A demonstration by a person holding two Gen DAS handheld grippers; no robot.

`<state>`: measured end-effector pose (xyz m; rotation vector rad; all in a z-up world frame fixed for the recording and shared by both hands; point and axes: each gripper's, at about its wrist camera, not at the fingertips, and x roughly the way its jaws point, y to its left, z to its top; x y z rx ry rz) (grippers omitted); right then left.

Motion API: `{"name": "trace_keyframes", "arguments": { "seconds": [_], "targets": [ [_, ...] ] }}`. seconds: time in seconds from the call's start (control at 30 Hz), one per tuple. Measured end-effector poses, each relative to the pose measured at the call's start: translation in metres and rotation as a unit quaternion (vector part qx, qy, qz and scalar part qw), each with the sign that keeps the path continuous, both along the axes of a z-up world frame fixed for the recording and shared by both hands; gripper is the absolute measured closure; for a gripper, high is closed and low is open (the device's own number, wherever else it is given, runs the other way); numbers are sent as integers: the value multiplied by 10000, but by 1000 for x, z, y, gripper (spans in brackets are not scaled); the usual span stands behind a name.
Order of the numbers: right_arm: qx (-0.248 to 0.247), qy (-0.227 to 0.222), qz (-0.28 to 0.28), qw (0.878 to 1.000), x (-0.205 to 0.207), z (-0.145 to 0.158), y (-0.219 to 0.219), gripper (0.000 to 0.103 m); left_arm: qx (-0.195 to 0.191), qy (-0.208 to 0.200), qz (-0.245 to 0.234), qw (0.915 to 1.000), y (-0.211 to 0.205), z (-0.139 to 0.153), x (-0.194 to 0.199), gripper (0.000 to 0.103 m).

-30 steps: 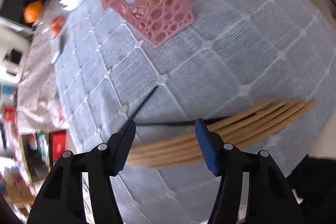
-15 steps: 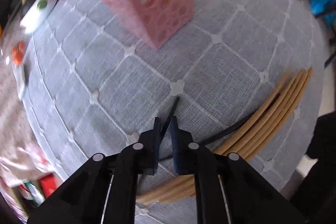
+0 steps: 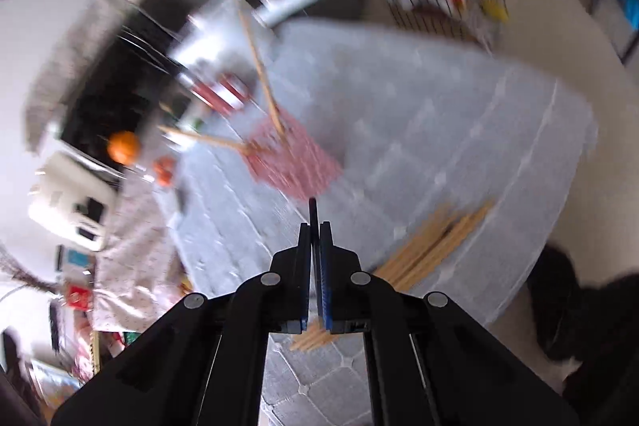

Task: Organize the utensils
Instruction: 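Grasp a stick with the left tool while the right tool grasps another stick, then carry both sticks over the pink basket and open both tools to drop them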

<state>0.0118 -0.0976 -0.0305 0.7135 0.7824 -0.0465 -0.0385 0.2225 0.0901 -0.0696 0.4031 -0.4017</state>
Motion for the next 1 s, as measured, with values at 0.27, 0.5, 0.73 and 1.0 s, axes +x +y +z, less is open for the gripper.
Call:
{"name": "trace_keyframes", "arguments": {
  "seconds": [0.27, 0.5, 0.73, 1.0],
  "targets": [
    [-330, -934, 169, 9949, 8, 79, -39, 98, -200, 128, 126, 9996, -53, 23, 29, 100],
    [-447, -1319, 375, 9895, 42, 126, -70, 98, -514, 131, 280, 9982, -90, 50, 78, 100],
    [-599, -1333, 599, 9874, 83, 125, -74, 98, -664, 183, 487, 9964, -116, 56, 134, 100],
    [-604, -1049, 907, 9885, 131, 95, -64, 98, -744, 1100, 905, 9870, -115, -6, 202, 86]
  ]
}}
